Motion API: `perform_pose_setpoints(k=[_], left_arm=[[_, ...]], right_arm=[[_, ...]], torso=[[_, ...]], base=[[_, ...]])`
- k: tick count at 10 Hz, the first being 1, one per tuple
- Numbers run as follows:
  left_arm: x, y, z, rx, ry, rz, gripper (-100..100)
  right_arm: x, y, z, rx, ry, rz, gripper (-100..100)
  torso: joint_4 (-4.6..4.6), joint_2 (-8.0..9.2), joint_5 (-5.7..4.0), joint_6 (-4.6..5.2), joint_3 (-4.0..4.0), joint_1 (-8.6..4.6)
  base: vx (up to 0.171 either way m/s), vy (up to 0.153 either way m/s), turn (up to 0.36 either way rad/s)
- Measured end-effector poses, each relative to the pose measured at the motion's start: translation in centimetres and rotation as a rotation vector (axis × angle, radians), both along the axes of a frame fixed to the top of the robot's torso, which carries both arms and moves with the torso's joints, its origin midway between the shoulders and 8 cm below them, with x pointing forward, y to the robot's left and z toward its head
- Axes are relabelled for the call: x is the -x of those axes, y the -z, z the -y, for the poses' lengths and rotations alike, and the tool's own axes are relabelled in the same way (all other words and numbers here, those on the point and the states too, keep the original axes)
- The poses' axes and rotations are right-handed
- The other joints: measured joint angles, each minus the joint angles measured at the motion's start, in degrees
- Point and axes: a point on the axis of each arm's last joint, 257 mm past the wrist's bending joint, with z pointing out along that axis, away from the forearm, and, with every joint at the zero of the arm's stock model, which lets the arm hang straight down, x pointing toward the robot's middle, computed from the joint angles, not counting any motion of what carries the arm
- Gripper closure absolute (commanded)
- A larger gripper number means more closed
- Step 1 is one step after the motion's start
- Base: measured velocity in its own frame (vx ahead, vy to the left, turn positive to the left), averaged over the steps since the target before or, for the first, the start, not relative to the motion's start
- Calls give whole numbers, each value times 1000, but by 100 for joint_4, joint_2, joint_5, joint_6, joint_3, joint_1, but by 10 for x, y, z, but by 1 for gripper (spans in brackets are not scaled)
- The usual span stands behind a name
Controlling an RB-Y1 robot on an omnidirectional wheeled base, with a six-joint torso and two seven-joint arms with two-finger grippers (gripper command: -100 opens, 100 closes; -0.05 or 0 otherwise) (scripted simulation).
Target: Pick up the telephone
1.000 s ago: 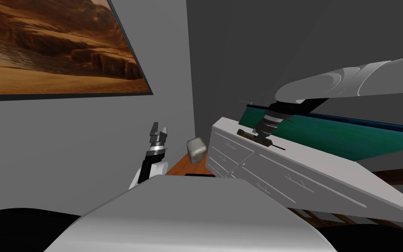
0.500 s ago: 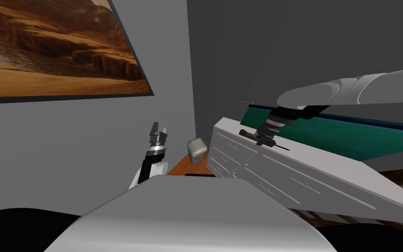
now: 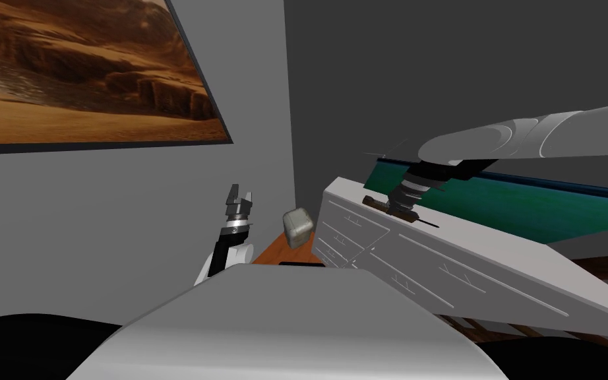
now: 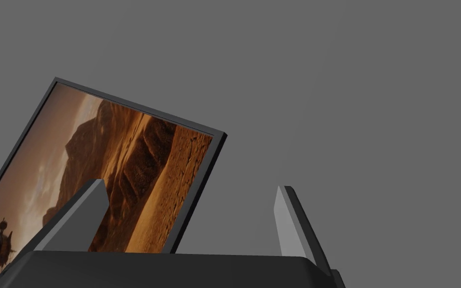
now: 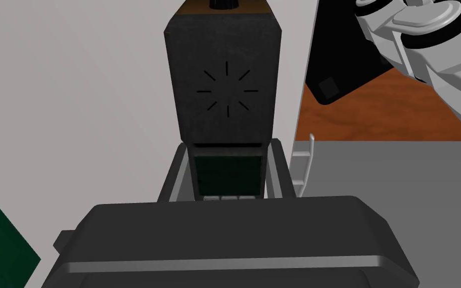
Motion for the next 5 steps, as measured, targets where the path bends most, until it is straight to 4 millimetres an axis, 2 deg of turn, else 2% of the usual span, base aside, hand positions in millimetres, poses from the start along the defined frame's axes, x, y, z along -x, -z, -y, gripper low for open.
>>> perform_pose_setpoints(k=[1,2,3,4,5], left_arm=[[0,0,0,0,0,0,0],[0,0,0,0,0,0,0],[0,0,0,0,0,0,0],[0,0,0,0,0,0,0],[0,0,0,0,0,0,0]], right_arm=[[0,0,0,0,0,0,0],[0,0,0,0,0,0,100],[-3,-6,-8,0,-2,1,100],[-7,-13,-18,-1,0,2,100],[-8,-14,-20,-2,1,2,0]], torso=[[0,1,0,1,0,0],[0,1,0,1,1,0],[3,8,2,-4,5,-14],[5,14,-3,-2,9,-31],[4,11,-7,3,7,-23]], base=[[0,0,0],[-28,-69,14],[-44,-121,41],[-17,-54,25],[-2,-7,-2]])
